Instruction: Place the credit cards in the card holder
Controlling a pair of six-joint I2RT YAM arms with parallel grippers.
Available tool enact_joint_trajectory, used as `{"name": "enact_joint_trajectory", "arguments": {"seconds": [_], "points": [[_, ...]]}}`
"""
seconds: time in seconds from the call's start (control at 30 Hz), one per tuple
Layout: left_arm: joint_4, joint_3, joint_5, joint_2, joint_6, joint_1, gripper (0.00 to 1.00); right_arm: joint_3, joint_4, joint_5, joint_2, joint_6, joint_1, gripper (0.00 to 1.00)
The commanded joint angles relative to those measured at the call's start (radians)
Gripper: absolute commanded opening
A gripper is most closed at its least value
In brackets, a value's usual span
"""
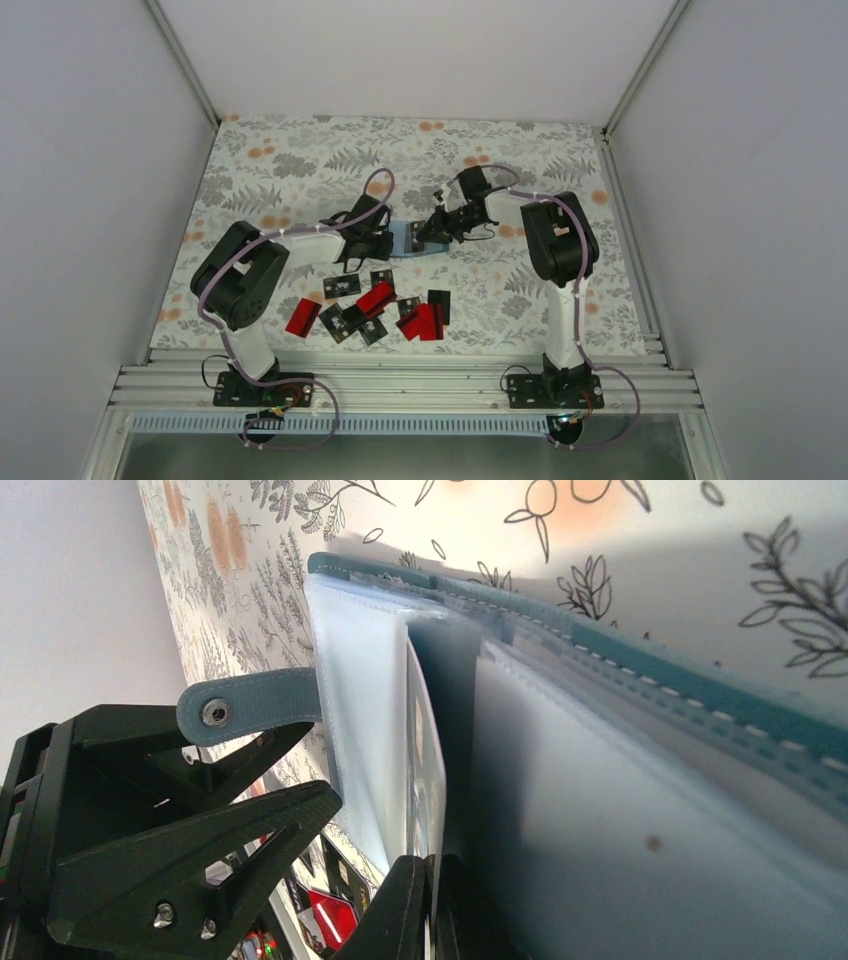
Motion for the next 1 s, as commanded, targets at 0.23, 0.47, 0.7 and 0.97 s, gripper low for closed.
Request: {"name": "enact_joint_trajectory", "arguments": {"seconds": [0.23, 0.47, 0.7, 0.97], "points": [[0.038, 0.025, 0.022, 0.041, 0.009, -0.001, 0.36, 0.017, -0.071, 0.043, 0.042, -0.024, 0.012, 0.04], [0.059, 0.009, 0.052, 0.045, 0.009, -0.004, 0.34, 0.056, -0.099, 0.035, 0.068, -0.036, 0.036, 0.04], [0.065, -0.004, 0.055, 0.038, 0.021, -0.004, 0.34, 0.123, -0.153, 0.014, 0.114, -0.081, 0.040, 0.04], [0.060, -0.011, 0.040, 0.025, 0.026, -0.004, 0.34, 0.135, -0.199, 0.062, 0.095, -0.117, 0.041, 0.07]]}}
